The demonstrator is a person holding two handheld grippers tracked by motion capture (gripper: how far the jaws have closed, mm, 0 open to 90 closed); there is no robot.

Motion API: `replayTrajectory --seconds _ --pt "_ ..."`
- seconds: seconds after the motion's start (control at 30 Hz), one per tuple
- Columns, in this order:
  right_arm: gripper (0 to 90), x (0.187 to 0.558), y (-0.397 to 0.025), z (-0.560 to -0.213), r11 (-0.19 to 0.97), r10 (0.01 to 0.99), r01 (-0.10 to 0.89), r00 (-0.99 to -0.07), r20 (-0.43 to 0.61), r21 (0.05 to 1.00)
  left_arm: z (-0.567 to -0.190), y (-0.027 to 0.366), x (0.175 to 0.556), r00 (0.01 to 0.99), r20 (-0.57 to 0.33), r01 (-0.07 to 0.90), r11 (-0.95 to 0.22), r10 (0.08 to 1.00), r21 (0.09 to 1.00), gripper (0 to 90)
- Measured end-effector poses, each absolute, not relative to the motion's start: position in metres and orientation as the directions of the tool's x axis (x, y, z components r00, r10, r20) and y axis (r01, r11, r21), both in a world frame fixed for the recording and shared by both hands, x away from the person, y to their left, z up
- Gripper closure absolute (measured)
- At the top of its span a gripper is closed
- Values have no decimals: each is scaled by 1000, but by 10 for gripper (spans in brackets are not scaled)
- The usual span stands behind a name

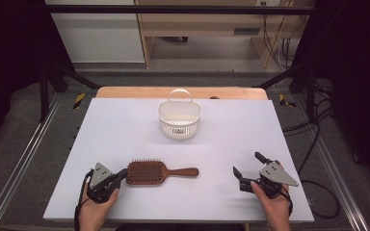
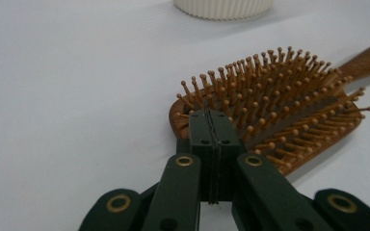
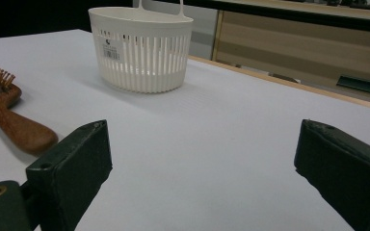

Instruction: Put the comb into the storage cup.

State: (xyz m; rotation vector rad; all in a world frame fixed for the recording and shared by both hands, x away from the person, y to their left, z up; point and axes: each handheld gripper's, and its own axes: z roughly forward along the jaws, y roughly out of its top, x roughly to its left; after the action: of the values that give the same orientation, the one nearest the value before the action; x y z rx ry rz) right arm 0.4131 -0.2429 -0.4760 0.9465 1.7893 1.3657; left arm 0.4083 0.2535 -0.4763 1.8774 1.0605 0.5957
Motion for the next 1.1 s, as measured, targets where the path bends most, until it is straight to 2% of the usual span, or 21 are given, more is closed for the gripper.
replayTrajectory --seconds 0.27,0.63,1.1 --pt "61 412 -240 -476 188 857 142 -506 -92 972 -475 245 427 547 0 433 -283 837 856 899" --pt "58 410 -232 -475 197 837 155 -540 -84 968 -474 229 431 573 -1 434 -303 820 848 898" --pt "58 408 -229 -469 193 820 188 -570 -53 963 -474 164 437 670 1 399 -362 742 843 898"
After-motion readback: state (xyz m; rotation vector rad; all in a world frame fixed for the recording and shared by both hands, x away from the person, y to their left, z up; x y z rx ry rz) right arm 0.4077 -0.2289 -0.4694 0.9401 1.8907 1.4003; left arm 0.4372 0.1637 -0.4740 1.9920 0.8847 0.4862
